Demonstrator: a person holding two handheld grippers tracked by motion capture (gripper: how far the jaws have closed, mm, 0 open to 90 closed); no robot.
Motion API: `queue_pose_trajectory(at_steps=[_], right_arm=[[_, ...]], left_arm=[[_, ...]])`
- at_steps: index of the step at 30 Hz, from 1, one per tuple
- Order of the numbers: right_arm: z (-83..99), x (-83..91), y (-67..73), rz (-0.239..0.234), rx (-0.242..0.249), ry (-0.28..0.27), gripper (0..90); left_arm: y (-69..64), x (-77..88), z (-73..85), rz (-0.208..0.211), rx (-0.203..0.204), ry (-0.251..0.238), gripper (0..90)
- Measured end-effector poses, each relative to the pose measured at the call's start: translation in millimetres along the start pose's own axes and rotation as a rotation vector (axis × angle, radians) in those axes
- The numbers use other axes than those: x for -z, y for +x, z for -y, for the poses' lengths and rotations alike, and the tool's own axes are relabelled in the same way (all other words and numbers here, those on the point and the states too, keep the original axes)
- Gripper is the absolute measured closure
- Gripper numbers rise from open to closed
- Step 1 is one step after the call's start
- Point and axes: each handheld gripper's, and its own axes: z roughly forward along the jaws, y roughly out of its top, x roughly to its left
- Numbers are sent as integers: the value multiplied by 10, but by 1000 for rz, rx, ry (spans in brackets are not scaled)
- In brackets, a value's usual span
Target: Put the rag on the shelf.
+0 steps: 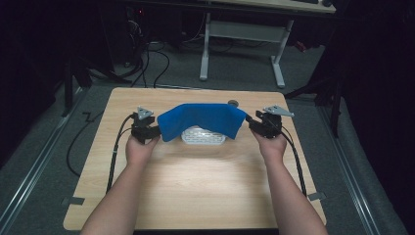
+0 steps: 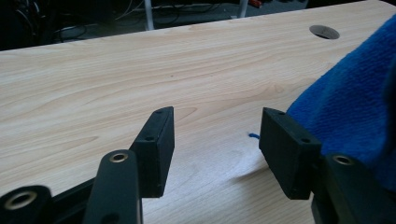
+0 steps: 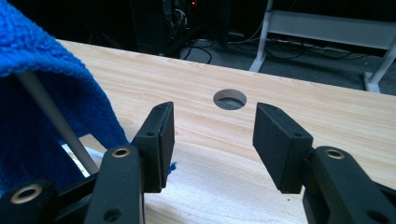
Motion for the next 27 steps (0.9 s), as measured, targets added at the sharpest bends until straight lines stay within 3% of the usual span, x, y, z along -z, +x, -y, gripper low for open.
queue_pose_trajectory(at_steps=[8, 11, 14, 15, 22, 26, 27], right_arm=[[-1, 53, -30, 4, 4, -5, 475], [56, 109, -35, 16, 6, -30, 467], [108, 152, -49, 9, 8, -4, 429], [157, 216, -40, 19, 20, -23, 420], [244, 453, -20, 16, 50, -19, 353], [378, 762, 75, -11, 78, -38, 327], [378, 762, 75, -11, 78, -38, 327]], left_arm=[[105, 91, 46, -26, 7, 11, 460], [141, 169, 84, -30, 14, 3, 461], [160, 249, 144, -27, 18, 10, 462], [155, 282, 168, -29, 9, 10, 462], [51, 640, 376, -21, 1, -26, 464], [-106, 892, 520, 12, -15, -48, 450], [-162, 948, 560, 24, -22, -48, 450]])
